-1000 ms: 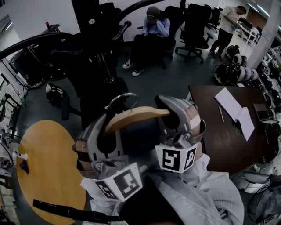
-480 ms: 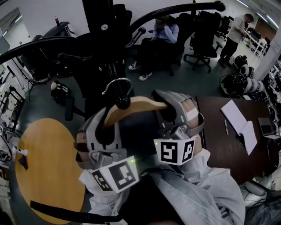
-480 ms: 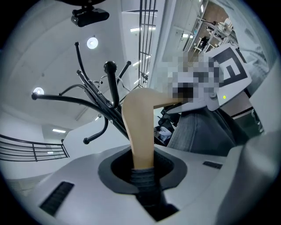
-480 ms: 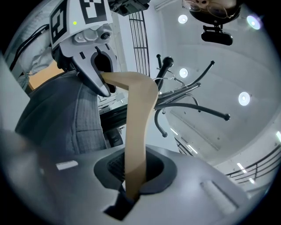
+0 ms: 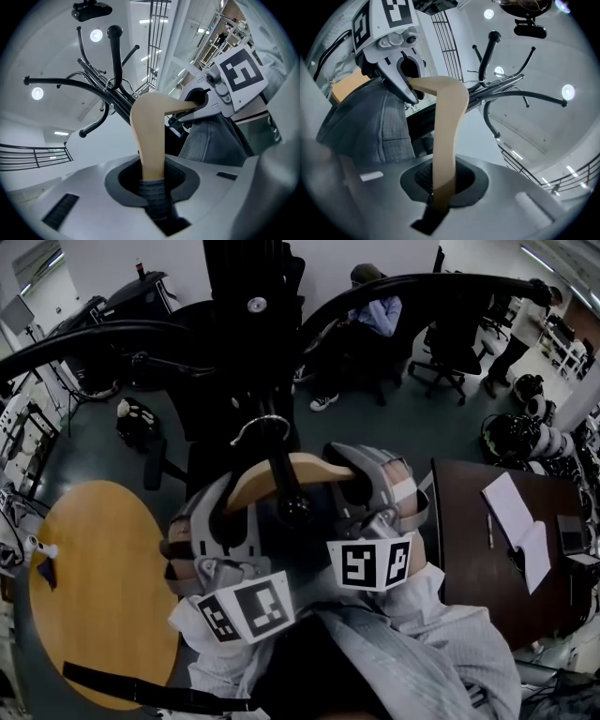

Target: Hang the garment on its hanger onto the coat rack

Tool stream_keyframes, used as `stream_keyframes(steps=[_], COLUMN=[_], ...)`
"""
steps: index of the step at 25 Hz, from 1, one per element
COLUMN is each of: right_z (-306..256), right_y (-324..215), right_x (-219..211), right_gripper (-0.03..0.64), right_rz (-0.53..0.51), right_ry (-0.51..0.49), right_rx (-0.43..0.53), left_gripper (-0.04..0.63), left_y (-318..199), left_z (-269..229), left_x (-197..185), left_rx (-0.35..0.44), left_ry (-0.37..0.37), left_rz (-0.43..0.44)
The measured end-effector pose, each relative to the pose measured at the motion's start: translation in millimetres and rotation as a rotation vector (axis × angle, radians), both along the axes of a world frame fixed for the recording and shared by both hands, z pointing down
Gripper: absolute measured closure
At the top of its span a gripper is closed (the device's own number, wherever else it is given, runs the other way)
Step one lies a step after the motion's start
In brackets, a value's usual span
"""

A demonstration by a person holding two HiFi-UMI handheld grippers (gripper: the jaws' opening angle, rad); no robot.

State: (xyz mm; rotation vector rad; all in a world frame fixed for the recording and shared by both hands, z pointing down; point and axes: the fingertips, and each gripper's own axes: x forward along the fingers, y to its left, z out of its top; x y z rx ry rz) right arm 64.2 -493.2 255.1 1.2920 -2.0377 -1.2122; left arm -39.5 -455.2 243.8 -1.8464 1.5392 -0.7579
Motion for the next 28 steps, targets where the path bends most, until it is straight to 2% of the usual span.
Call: stream_keyframes(steps=[3,13,17,21,24,28], right_z=[5.9,11.3,9.5,8.2,8.9,12.8], right_y=[-3.0,-1.0,12.0,31.3,47.0,66.7], right_x=[-1.1,1.3,0.1,-7.0,-10.7,-13.1], right_gripper=[0.597,0.604,0.597,0.547,0.484,0.439], right_rz=[-0.003,0.022,-0.022,-0.099,-0.134,-0.165], right_ry=[-0.004,-0.013,-0.031,-0.033,-0.031,-0.013], right_rx=[-0.008,0.02,-0.003,-0.022,-0.046,-0.086], left_gripper=[0.529,0.529,0.529,0.501,0.457,0.425], left_y=[-1.9,4.5,9.9,21.1,34.8,53.0], left_z=[4.5,4.7,3.2,0.9,-2.7,-7.0], left_x=[-0.3,0.3,1.6,0.4,-0.6,2.0], left_rx=[0.002,0.106,0.114,0.135,0.154,0.168], left_ry=[-0.009,-0.046,-0.048,-0.053,-0.052,-0.033], left_rz=[0.001,0.01,0.02,0.052,0.087,0.128])
